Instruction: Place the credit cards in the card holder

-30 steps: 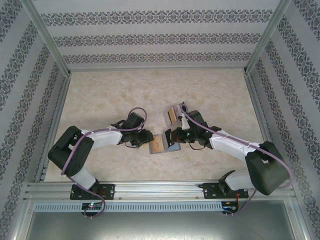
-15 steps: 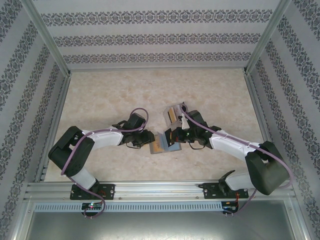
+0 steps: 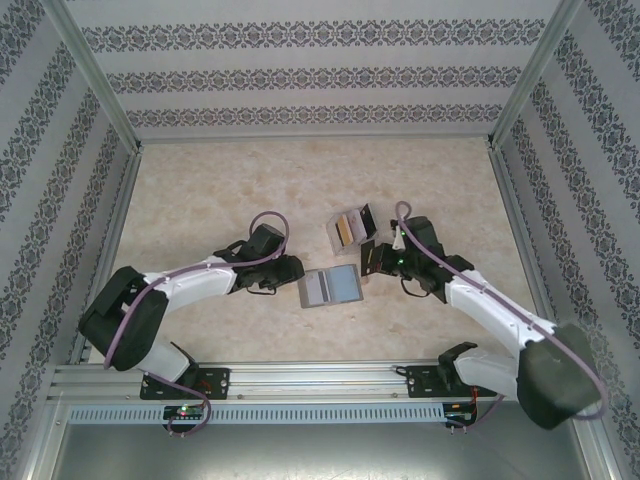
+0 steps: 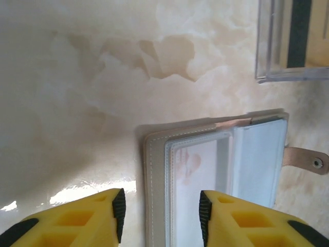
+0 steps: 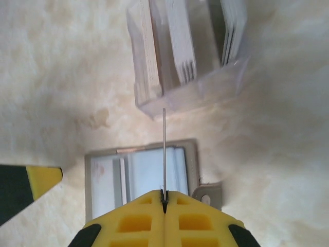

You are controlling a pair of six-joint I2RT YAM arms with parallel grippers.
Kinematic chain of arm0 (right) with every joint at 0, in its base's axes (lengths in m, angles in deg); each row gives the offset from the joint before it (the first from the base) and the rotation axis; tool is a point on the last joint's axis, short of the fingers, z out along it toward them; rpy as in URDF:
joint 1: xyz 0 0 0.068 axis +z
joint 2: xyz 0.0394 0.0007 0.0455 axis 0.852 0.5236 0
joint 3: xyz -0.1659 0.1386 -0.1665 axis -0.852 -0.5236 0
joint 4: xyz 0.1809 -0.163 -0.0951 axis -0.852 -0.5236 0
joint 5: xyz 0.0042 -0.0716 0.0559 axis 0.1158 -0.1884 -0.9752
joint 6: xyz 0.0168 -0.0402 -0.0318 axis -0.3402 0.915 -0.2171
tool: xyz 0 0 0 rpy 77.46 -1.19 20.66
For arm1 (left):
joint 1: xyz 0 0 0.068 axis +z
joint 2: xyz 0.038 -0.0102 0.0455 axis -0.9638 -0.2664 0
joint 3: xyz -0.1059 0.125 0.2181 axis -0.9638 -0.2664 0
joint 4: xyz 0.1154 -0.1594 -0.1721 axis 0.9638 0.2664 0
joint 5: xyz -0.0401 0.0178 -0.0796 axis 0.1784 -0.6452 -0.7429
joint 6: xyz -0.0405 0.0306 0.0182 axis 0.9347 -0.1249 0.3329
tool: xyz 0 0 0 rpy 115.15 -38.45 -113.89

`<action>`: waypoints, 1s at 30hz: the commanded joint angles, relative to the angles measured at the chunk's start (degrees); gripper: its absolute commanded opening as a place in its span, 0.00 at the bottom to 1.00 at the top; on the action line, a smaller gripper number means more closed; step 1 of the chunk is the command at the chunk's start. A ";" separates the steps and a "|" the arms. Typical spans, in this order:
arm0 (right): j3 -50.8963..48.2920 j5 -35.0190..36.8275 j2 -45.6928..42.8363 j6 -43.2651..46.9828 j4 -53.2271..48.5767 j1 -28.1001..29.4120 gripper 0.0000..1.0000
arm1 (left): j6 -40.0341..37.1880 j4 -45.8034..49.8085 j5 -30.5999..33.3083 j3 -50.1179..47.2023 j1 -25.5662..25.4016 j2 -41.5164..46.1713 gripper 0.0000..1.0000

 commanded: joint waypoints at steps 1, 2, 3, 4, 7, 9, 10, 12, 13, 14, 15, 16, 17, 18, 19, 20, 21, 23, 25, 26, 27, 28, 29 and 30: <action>-1.75 -7.47 -0.16 1.54 5.30 0.65 0.01 | -1.18 -1.47 -0.01 -1.33 -0.42 0.94 0.48; -1.68 -9.43 1.32 0.93 7.04 1.64 0.01 | -1.26 -2.82 -1.12 -1.24 -0.43 0.38 0.48; -1.69 -10.46 2.79 0.53 8.36 2.84 0.01 | -1.35 -3.94 -2.21 -1.07 -0.42 -0.22 0.49; -1.57 -11.52 4.77 0.08 10.26 4.33 0.00 | -1.39 -4.80 -3.25 -0.67 -0.46 -1.02 0.49; -2.04 -11.41 9.51 -2.25 15.23 8.07 0.00 | -1.36 -5.12 -5.08 0.50 -0.59 -3.01 0.49; -3.06 -11.70 12.14 -3.49 19.16 9.35 0.00 | -1.29 -5.36 -5.71 0.66 -0.69 -3.91 0.48; -3.70 -11.13 13.28 -4.19 20.39 9.67 0.00 | -1.27 -5.38 -5.98 0.72 -0.70 -4.32 0.47; -4.99 -10.83 14.73 -5.04 22.52 9.88 0.00 | -1.00 -5.37 -6.39 0.69 -0.77 -4.93 0.45; -5.45 -10.60 15.08 -5.08 23.07 9.89 0.00 | -0.86 -5.53 -6.60 0.55 -0.81 -5.06 0.45; -5.81 -10.24 15.36 -4.97 23.09 9.81 0.00 | -0.76 -5.71 -6.73 0.38 -0.85 -5.17 0.45; -6.25 -10.25 15.59 -4.75 23.41 9.80 0.00 | -0.66 -5.86 -6.81 0.31 -0.90 -5.34 0.44; -6.48 -10.57 15.93 -4.65 23.78 9.74 0.00 | -0.64 -5.77 -6.90 0.29 -0.86 -5.44 0.43; -6.60 -10.99 16.48 -4.62 24.23 9.65 0.00 | -0.78 -5.70 -6.98 0.37 -0.85 -5.61 0.43; -6.99 -11.58 17.05 -4.84 25.26 9.62 0.00 | -0.90 -5.56 -7.17 0.44 -0.90 -5.84 0.43; -7.15 -12.09 17.62 -5.25 26.19 9.57 0.00 | -0.97 -5.44 -7.13 0.47 -0.86 -6.09 0.42; -7.31 -12.72 18.20 -5.77 27.34 9.53 0.00 | -0.92 -5.54 -7.18 0.47 -0.85 -6.25 0.41; -7.55 -13.29 18.81 -6.38 28.70 9.54 0.00 | -0.88 -5.72 -7.13 0.39 -0.85 -6.54 0.41; -7.66 -13.41 20.06 -7.29 29.94 9.53 0.00 | -0.76 -5.90 -7.28 0.56 -0.90 -6.94 0.40; -7.55 -13.18 21.46 -7.49 30.25 9.55 0.00 | -0.74 -6.00 -7.43 0.69 -0.94 -7.44 0.39; -7.84 -13.33 22.17 -7.84 31.43 9.52 0.00 | -0.89 -5.96 -7.45 0.79 -0.94 -7.56 0.39; -8.09 -13.64 22.88 -8.38 32.25 9.51 0.00 | -0.89 -5.82 -7.55 0.79 -0.94 -7.83 0.38; -8.06 -13.97 23.14 -8.55 32.56 9.48 0.00 | -0.93 -5.73 -7.62 0.85 -0.94 -7.92 0.37; -8.14 -13.99 23.20 -8.89 32.44 9.46 0.00 | -1.00 -5.68 -7.60 0.75 -0.94 -8.00 0.36; -8.25 -13.93 22.73 -9.43 32.28 9.32 0.00 | -0.93 -5.65 -7.47 0.59 -0.94 -8.00 0.36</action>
